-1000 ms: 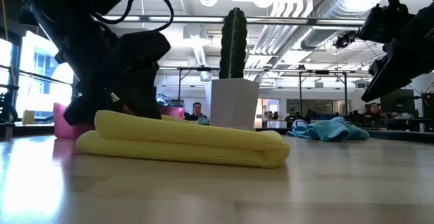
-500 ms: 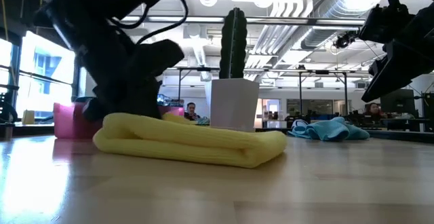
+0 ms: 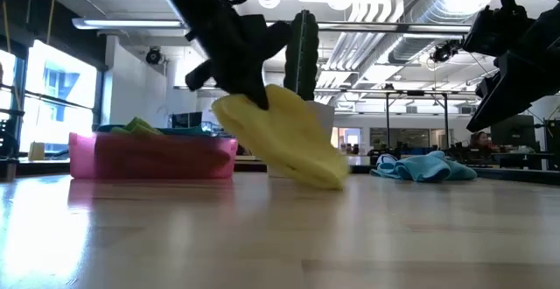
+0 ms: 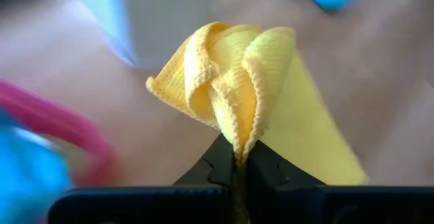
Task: Fold microfiber towels
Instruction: Put the folded yellow microfiber cloth into the transparent pink bin
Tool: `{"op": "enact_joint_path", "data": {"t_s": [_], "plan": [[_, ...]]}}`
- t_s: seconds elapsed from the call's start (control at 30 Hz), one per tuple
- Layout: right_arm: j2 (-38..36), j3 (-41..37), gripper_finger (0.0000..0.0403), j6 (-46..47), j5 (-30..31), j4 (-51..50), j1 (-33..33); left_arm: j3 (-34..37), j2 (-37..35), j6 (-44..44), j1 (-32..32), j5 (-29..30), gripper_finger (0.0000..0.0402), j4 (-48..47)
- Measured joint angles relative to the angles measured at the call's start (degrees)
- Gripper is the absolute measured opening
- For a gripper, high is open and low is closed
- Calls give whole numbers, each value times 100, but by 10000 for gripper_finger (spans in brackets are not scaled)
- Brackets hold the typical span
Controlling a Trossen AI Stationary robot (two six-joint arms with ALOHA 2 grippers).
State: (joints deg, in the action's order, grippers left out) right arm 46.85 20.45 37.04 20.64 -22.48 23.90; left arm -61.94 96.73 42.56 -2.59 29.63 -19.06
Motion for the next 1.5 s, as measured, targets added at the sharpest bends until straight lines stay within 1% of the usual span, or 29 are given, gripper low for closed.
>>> {"op": "enact_joint_path", "data": {"t_s": [0.1,0.23,0.27,0.4,0.57,0.67,0.8,0.93,1.07,1.33,1.5], "plan": [[-2,0,144,0,0,4,-2,-278,-95,-118,-399,457,5,-581],[0,0,144,0,0,2,0,-463,-156,104,-891,933,5,-1395],[0,0,144,0,0,2,-1,-495,-199,161,-1013,978,5,-1627],[0,0,144,0,0,2,-2,-529,-233,287,-1415,1134,4,-2046],[0,0,144,0,0,2,-2,-532,-431,282,-1828,1232,4,-2292],[0,0,144,0,0,-2,-2,-536,-636,287,-1959,1460,4,-2395],[0,0,144,0,0,2,-2,-540,-1012,451,-2099,1567,4,-2831],[0,0,144,0,0,2,-1,-539,-1201,964,-2140,1433,7,-3826],[0,0,144,0,0,2,-1,-520,-1206,1570,-2076,1196,14,-4767],[0,0,144,0,-1,2,-2,-204,-1204,1636,-1843,844,14,-5369],[0,0,144,0,0,2,-2,73,-1204,1628,-1767,828,14,-5493]]}}
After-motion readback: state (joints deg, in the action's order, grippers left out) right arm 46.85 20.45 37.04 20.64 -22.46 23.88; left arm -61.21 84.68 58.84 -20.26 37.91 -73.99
